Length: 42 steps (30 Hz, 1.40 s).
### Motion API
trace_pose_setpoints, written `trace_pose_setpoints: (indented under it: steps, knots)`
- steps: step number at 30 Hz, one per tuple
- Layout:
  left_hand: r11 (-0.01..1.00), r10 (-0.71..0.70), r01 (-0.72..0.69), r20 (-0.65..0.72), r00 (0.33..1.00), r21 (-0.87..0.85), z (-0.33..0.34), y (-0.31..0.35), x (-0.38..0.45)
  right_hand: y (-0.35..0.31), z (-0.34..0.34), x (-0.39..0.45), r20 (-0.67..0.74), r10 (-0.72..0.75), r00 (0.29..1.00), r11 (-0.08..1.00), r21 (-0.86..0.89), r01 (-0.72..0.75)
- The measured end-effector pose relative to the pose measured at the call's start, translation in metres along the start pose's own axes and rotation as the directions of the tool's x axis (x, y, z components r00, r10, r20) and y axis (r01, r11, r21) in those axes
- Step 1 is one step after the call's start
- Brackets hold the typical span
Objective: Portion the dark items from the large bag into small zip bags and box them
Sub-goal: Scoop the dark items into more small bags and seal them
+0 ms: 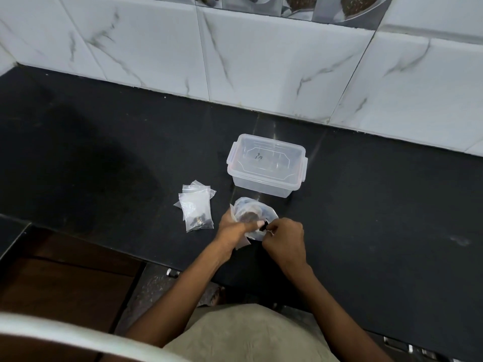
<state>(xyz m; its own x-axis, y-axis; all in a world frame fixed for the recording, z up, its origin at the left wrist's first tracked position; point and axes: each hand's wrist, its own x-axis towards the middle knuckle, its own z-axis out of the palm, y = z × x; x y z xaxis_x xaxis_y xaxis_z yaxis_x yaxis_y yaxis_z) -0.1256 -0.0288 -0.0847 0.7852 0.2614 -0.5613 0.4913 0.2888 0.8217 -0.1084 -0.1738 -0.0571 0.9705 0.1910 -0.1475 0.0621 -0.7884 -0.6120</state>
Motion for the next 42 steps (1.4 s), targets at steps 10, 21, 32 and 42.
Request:
trace_pose_setpoints:
  steps: [10, 21, 32, 42]
  knots:
    - [0.936, 0.075, -0.017, -0.151, 0.986, 0.351, 0.007, 0.004, -0.001, -0.007, -0.006, -0.005, -0.027, 0.149, 0.988, 0.960, 0.245, -0.138]
    - [0.977, -0.081, 0.095, -0.082, 0.993, 0.188, 0.004, 0.014, -0.001, -0.008, -0.009, 0.004, 0.051, 0.105, 0.993, 0.991, 0.074, -0.108]
    - [0.971, -0.066, 0.082, -0.075, 0.995, 0.226, 0.001, 0.021, -0.008, 0.014, -0.014, 0.007, 0.309, 0.432, 0.847, 0.627, 0.572, -0.529]
    - [0.951, -0.080, 0.126, -0.168, 0.983, 0.284, 0.012, 0.028, -0.007, 0.026, -0.036, 0.009, 0.397, 0.223, 0.890, 0.752, 0.511, -0.416]
